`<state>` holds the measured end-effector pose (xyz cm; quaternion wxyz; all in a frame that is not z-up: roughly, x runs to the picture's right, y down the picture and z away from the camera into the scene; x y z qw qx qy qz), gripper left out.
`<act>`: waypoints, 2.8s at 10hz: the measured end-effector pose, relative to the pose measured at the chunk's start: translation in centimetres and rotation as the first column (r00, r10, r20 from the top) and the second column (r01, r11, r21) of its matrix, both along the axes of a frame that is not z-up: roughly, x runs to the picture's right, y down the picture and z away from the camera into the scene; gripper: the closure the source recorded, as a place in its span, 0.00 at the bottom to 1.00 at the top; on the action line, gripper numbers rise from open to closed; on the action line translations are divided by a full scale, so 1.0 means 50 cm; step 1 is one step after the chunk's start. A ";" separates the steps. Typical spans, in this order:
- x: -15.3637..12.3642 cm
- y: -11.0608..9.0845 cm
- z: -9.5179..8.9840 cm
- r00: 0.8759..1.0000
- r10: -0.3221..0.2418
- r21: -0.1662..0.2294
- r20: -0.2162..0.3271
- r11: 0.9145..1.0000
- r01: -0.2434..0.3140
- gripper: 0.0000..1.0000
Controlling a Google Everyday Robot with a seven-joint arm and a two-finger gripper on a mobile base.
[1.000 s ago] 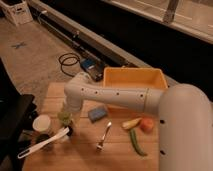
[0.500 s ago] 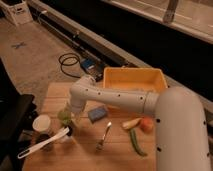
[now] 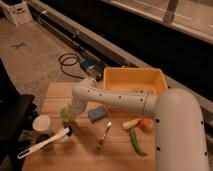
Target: Stack cups into tray
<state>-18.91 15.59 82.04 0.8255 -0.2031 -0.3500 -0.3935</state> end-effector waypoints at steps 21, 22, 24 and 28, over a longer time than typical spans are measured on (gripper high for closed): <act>-0.177 -0.044 -0.276 0.974 -0.129 0.157 0.186 0.982 0.100 0.52; -0.178 -0.038 -0.266 0.974 -0.129 0.143 0.185 0.984 0.103 0.44; -0.180 -0.031 -0.243 0.975 -0.130 0.119 0.180 0.987 0.110 0.39; -0.173 -0.025 -0.211 0.977 -0.131 0.091 0.167 0.989 0.117 0.39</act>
